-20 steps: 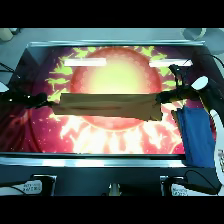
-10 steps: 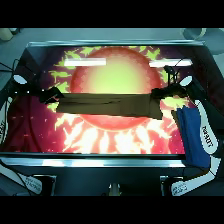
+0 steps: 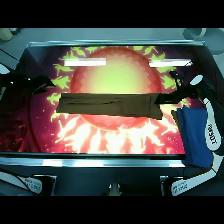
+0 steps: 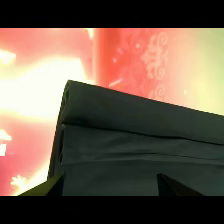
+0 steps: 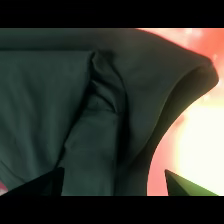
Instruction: Fold the shirts.
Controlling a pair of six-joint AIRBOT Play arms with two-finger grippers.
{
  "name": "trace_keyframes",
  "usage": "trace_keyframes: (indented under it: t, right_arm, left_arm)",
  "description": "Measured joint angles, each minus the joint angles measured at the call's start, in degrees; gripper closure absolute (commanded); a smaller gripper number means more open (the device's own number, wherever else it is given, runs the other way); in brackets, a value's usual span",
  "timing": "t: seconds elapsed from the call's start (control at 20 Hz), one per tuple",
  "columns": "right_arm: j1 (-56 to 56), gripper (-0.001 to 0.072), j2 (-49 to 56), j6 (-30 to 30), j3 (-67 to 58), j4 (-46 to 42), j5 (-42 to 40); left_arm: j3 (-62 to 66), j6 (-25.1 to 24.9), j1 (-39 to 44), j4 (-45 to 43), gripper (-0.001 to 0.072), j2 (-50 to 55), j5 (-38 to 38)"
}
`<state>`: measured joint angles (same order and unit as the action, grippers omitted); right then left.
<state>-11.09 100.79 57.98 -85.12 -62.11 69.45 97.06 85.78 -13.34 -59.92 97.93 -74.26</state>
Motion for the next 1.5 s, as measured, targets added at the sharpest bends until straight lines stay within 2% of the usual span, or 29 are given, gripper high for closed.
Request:
trace_keyframes:
  t: [0.45, 0.5, 0.55, 0.6, 0.65, 0.7, 0.75, 0.85, 1.15, 1.35, 1.5]
  right_arm:
    - [0.68, -0.0008, 6.32, 4.50, -0.26, 9.33, 3.02]
    - [1.49, 0.0012, 6.67, 4.68, -0.26, 10.10, 2.97]
    - [2.51, 0.0197, 6.84, 4.87, -0.26, 10.23, 2.49]
    - [3.61, 0.0587, 7.08, 5.05, -0.31, 10.21, 1.33]
    - [4.46, 0.0693, 7.28, 5.18, -0.37, 9.66, 0.22]
    - [5.11, 0.0693, 7.26, 5.68, -0.46, 9.27, 0.04]
    - [5.60, 0.0694, 6.67, 5.66, -0.74, 9.97, -0.20]
    - [6.32, 0.0694, 4.59, 5.46, -0.98, 11.19, -1.25]
    - [6.84, 0.0695, -6.67, 4.52, -1.29, 12.26, 1.29]
    - [6.84, 0.0695, -13.97, 4.39, -1.29, 12.28, 5.64]
    - [6.86, 0.0695, -18.97, 4.39, -1.29, 12.31, 9.09]
  left_arm:
    - [0.63, -1.60, 6.36, 0.04, 0.0023, -9.60, -1.03]
    - [0.63, -1.64, 7.41, 0.02, 0.0023, -9.90, -1.14]
    - [0.61, -1.70, 8.41, 0.00, 0.0023, -10.14, -1.16]
    - [0.55, -1.77, 9.42, 0.02, 0.0032, -10.36, -1.20]
    - [0.46, -1.77, 10.47, 0.04, 0.0156, -10.49, -1.16]
    - [0.28, -1.77, 11.52, 0.02, 0.0388, -10.45, -1.07]
    - [0.13, -1.77, 12.55, -0.02, 0.0586, -10.27, -0.79]
    - [-0.24, -1.79, 15.19, -0.02, 0.0667, -9.20, 0.20]
    - [-0.70, -1.77, 27.65, 1.77, 0.0682, 1.01, 8.76]
    - [-0.72, -1.77, 35.45, 8.76, 0.0682, 8.98, 13.51]
    - [-0.72, -1.77, 40.68, 17.31, 0.0682, 14.29, 17.70]
